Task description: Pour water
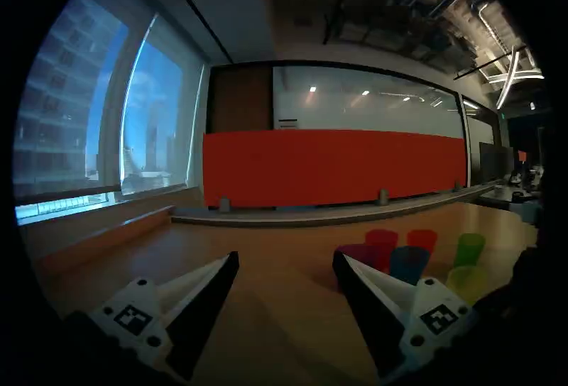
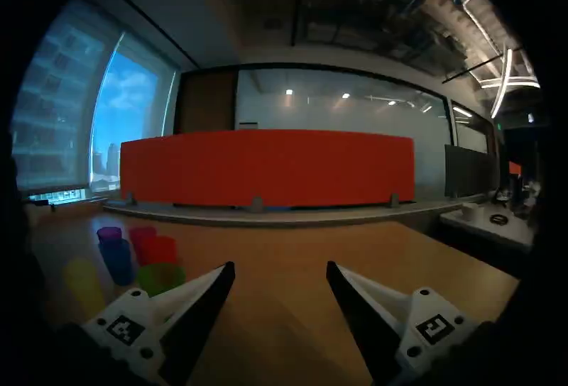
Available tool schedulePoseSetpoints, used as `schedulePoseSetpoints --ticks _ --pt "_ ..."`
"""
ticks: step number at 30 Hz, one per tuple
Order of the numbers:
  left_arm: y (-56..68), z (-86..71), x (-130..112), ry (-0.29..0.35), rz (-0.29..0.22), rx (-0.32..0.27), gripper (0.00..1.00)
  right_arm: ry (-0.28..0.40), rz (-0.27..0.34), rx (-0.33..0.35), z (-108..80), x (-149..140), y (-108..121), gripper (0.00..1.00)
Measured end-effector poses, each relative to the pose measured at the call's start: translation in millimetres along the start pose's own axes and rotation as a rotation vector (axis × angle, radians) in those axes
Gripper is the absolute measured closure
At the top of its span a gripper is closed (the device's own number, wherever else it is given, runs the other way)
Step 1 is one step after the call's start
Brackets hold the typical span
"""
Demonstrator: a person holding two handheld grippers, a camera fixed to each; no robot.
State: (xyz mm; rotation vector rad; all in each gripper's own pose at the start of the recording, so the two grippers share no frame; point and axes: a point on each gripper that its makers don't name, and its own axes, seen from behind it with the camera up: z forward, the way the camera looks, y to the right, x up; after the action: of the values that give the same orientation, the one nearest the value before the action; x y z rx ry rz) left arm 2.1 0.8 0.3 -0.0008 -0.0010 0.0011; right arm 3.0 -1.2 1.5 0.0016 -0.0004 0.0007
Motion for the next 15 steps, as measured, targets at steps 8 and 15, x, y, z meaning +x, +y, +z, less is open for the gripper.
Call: schedulePoseSetpoints --ticks 8,15 --pt "7.3 5.2 19 -0.037 0.005 -0.017 0.02 -0.021 -0.028 0.016 9.0 34 -5 0.0" --pt "13.2 13.6 60 -0.034 -0.024 -0.044 0.02 -0.052 -0.059 0.042 16.6 69 -12 0.0"
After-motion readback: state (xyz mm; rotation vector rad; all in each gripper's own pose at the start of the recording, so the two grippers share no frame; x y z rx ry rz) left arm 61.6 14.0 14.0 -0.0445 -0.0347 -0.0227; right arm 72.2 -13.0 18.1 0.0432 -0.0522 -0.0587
